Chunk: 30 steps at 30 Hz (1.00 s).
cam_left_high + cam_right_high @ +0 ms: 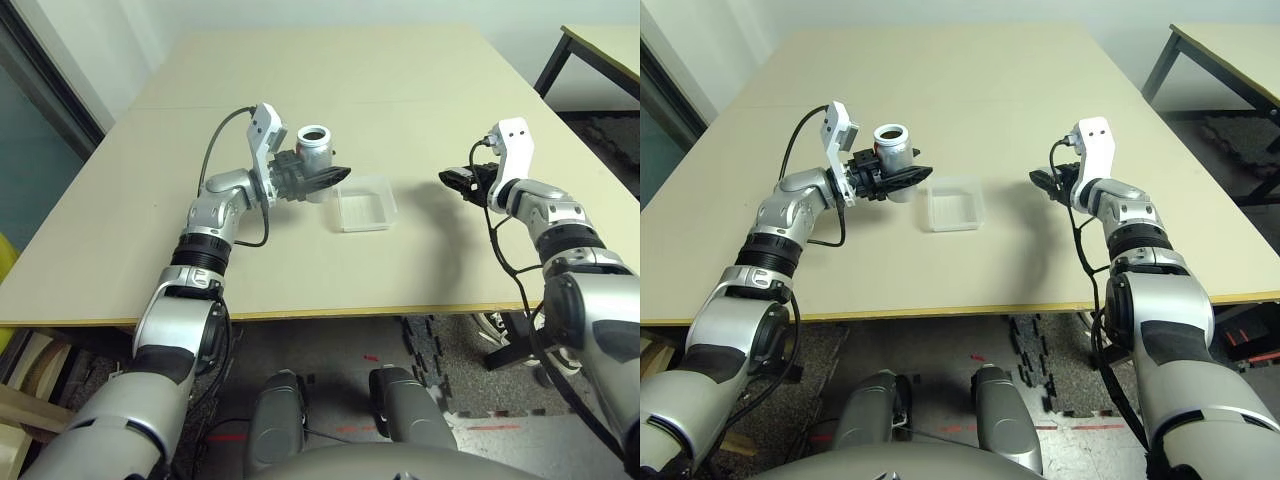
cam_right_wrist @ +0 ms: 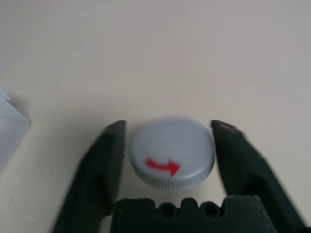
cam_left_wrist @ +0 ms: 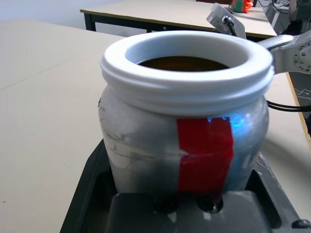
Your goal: Pour the medicine from the bottle into the box.
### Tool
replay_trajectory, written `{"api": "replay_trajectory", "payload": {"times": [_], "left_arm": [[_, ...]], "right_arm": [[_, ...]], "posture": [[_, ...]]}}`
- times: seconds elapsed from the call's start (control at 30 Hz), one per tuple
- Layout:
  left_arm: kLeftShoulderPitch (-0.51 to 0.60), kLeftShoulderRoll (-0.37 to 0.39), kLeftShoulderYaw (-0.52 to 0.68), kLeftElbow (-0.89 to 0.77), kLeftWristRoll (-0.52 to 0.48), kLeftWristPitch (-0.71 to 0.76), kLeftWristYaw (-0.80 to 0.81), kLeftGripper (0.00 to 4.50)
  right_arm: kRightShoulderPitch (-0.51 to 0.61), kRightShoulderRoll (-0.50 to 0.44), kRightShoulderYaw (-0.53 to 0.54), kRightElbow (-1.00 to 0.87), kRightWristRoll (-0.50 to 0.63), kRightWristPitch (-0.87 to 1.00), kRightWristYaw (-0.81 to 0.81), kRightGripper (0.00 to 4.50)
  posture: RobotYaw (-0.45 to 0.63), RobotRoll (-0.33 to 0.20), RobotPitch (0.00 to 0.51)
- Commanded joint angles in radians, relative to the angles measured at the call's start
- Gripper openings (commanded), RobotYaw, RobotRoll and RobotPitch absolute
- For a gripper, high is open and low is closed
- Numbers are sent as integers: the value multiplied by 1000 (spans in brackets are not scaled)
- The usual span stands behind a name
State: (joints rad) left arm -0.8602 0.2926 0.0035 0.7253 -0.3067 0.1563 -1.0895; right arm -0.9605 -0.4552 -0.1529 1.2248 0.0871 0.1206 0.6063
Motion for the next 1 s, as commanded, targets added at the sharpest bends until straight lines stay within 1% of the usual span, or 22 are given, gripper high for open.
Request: {"api": "replay_trajectory", "payload": {"times": [0.03, 0.3, 0.43, 0.67, 0.87, 1.0], "left_arm": [[-12, 11, 4, 11, 17, -10, 8, 2747], [-22, 13, 3, 28, 24, -17, 13, 2747], [-28, 12, 3, 38, 32, -23, 15, 2747], [-41, 15, 3, 61, 47, -36, 19, 2747], [-58, 22, 1, 91, 63, -50, 27, 2747], [-72, 24, -1, 112, 74, -60, 33, 2747]], "right_arm": [[-19, 5, -5, 13, -5, -41, -7, 4493], [-33, -4, -16, 1, 3, -89, 10, 4500], [-34, -10, -14, -30, 13, -100, 83, 4500], [-11, -46, 36, -129, 8, -74, 306, 4500], [24, -109, 121, -257, -12, -95, 533, 4500], [47, -141, 173, -343, -22, -105, 644, 4500]], "posture": [[-176, 0, 42], [-184, 0, 45], [-188, 0, 46], [-191, 0, 45], [-195, 0, 43], [-195, 0, 41]]}}
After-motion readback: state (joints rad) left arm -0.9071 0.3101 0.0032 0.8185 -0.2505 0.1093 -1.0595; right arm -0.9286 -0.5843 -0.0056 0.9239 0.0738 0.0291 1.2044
